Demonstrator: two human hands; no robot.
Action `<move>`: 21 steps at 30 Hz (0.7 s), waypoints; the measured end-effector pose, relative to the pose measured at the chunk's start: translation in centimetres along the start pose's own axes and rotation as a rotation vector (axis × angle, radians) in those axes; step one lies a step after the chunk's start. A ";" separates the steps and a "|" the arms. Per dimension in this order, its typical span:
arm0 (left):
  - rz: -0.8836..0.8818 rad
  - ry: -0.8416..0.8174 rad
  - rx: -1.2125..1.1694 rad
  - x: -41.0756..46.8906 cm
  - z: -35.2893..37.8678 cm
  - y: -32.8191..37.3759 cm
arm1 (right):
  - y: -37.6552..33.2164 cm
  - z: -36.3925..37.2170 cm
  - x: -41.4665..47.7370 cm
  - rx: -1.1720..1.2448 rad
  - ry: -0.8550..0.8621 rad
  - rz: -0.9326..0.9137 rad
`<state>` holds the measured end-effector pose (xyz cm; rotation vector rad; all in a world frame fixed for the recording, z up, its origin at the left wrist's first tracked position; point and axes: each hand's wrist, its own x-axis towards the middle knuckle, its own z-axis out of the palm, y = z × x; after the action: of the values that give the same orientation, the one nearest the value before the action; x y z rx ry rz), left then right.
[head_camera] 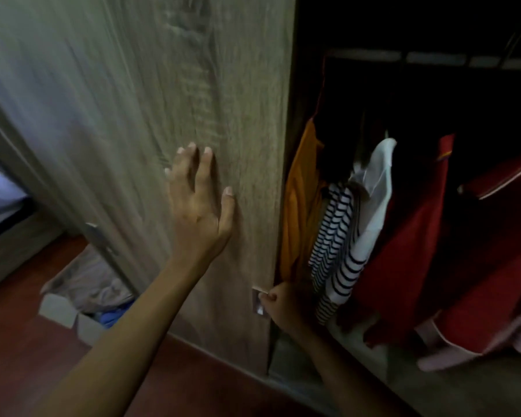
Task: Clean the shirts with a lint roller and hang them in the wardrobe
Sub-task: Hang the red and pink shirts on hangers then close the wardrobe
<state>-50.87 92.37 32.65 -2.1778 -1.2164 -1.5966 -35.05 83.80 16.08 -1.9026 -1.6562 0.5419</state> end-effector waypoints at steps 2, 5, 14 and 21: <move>-0.002 -0.022 0.007 -0.1 0.7 -1.2 | 0.2 2.2 0.5 -0.066 -0.060 0.165; 0.041 -0.015 -0.017 0.0 1.7 -2.0 | -0.8 4.2 0.9 -0.074 -0.043 0.333; 0.027 0.027 -0.078 0.1 2.7 -1.6 | -0.9 4.3 0.5 -0.103 -0.017 0.356; 0.023 0.018 -0.094 -0.4 3.1 0.9 | 0.3 4.6 -1.1 0.094 0.086 0.440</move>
<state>-48.08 93.36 31.28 -2.2191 -1.1292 -1.6936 -37.92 83.39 12.30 -2.1931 -1.1368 0.6834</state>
